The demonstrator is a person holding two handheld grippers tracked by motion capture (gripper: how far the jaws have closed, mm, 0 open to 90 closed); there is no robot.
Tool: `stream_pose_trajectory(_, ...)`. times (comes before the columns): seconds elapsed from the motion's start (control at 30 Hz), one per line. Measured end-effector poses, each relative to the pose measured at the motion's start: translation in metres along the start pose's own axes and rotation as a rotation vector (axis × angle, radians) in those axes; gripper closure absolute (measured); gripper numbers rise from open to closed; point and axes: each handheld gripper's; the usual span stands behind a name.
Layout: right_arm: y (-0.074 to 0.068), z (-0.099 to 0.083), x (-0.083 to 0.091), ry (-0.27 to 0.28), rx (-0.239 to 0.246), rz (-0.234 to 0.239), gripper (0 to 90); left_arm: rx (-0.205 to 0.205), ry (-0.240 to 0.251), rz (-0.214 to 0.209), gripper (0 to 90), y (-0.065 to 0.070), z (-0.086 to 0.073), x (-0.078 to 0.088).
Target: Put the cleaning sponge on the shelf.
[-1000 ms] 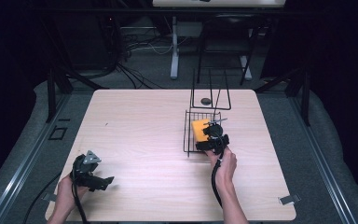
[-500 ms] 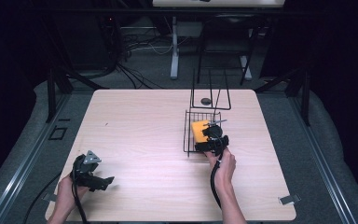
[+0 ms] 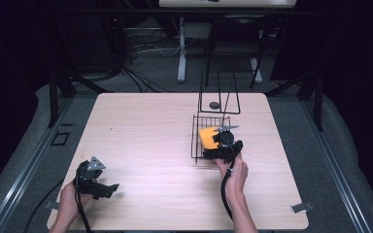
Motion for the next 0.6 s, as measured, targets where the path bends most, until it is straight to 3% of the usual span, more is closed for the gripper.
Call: stream_pose_trajectory(0.6, 0.002, -0.012, 0.042, 0.033, 0.091, 0.002, 5.3, -0.003, 0.003, 0.003, 0.1, 0.0, 0.0, 0.001)
Point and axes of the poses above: each handheld gripper's, and its own axes: x roughly backward along the jaws, z roughly out of its top, y roughly to its right, and after that the axes turned 3 degrees about -x, right-handed
